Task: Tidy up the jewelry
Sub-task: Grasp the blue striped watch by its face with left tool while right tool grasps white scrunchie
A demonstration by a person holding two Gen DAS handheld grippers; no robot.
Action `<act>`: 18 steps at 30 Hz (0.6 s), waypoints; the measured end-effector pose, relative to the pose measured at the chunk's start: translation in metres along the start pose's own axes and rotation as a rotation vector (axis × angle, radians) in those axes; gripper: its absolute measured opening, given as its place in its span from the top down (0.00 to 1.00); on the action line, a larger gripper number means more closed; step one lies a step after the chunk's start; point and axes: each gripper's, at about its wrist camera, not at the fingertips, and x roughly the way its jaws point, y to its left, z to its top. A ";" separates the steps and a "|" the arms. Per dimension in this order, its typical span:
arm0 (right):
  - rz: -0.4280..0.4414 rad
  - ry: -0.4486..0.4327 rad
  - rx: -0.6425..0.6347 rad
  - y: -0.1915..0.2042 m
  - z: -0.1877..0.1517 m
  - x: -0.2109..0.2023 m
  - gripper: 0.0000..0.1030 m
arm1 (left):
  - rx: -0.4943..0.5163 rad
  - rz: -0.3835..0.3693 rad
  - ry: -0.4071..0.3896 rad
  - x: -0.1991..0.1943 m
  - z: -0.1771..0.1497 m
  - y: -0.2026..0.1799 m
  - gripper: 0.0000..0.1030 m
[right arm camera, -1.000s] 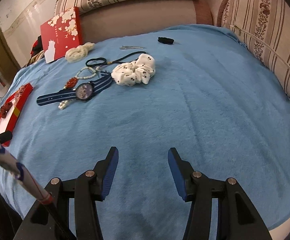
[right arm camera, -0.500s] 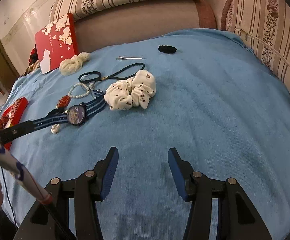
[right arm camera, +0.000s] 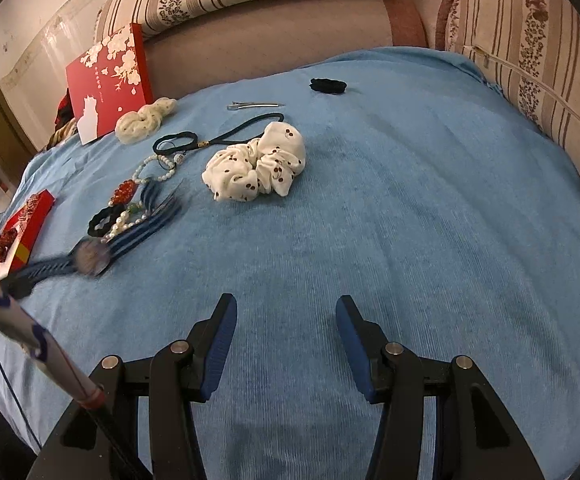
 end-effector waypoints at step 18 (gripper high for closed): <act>0.036 0.006 -0.015 0.019 0.003 -0.004 0.42 | 0.111 0.146 -0.096 -0.053 -0.036 0.043 0.48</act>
